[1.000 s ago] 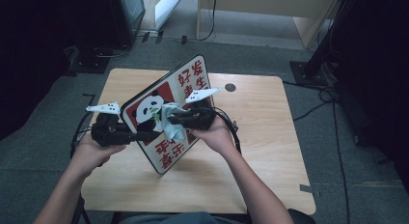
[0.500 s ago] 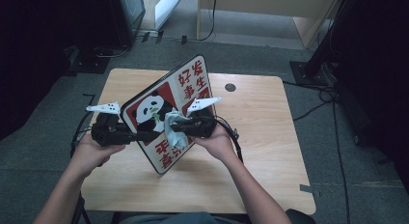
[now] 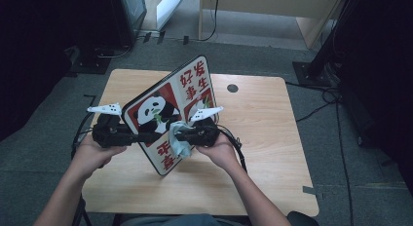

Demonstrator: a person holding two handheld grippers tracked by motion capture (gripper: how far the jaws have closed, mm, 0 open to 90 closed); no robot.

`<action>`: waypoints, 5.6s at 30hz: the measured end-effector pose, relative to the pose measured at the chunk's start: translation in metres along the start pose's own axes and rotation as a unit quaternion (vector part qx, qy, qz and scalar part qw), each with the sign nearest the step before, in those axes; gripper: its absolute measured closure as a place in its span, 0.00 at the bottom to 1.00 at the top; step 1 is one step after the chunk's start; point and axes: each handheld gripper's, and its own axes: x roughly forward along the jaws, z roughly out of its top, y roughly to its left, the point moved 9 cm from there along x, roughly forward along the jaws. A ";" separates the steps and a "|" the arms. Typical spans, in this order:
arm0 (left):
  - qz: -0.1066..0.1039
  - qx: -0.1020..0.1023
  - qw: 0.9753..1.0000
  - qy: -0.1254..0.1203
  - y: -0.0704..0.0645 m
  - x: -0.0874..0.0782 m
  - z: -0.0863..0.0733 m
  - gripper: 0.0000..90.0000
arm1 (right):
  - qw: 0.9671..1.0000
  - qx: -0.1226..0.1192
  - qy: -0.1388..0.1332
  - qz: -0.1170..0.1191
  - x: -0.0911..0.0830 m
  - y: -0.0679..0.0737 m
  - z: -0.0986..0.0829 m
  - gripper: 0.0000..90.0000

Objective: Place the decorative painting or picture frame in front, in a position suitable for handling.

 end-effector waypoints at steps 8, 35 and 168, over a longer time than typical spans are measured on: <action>-0.001 0.002 1.000 -0.001 -0.001 0.000 0.000 0.76 | 1.000 0.010 0.014 -0.004 0.005 -0.001 -0.017 0.91; -0.004 0.015 1.000 0.000 0.001 0.000 0.001 0.75 | 0.998 0.021 0.053 0.001 0.017 -0.005 -0.050 0.91; 0.007 0.010 1.000 0.001 0.003 -0.001 0.001 0.77 | 0.998 -0.040 0.037 0.029 0.027 0.023 -0.037 0.92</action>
